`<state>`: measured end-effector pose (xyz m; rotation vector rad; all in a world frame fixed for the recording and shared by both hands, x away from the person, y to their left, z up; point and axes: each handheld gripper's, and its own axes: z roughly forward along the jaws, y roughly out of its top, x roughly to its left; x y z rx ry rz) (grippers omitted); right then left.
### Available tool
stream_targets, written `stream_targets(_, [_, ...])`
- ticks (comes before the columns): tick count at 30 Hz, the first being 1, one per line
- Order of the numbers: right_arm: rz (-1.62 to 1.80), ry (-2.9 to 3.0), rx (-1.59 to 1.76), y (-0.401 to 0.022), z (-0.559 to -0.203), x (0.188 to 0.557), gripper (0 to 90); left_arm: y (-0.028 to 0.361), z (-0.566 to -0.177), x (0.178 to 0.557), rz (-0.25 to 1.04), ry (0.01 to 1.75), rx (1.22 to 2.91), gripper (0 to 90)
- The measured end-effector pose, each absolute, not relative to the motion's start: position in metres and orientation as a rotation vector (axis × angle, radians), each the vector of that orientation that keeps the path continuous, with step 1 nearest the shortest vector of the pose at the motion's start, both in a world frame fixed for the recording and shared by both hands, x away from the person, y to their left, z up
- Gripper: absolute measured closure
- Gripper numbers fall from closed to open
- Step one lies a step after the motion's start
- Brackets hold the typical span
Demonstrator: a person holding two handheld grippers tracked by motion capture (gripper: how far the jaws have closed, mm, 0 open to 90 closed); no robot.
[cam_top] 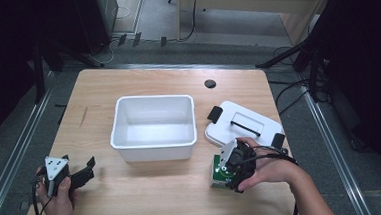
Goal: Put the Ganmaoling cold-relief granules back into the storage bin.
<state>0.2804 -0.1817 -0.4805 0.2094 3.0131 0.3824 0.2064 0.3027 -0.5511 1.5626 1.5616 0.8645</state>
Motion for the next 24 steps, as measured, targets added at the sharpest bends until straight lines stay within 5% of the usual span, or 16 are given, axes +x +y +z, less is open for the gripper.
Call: stream_targets(24, [0.432, 3.031, 0.185, -0.185, -0.472, 0.279, 16.4, 0.303, -0.551, 0.207, 0.86, 1.562, 1.562, 14.4])
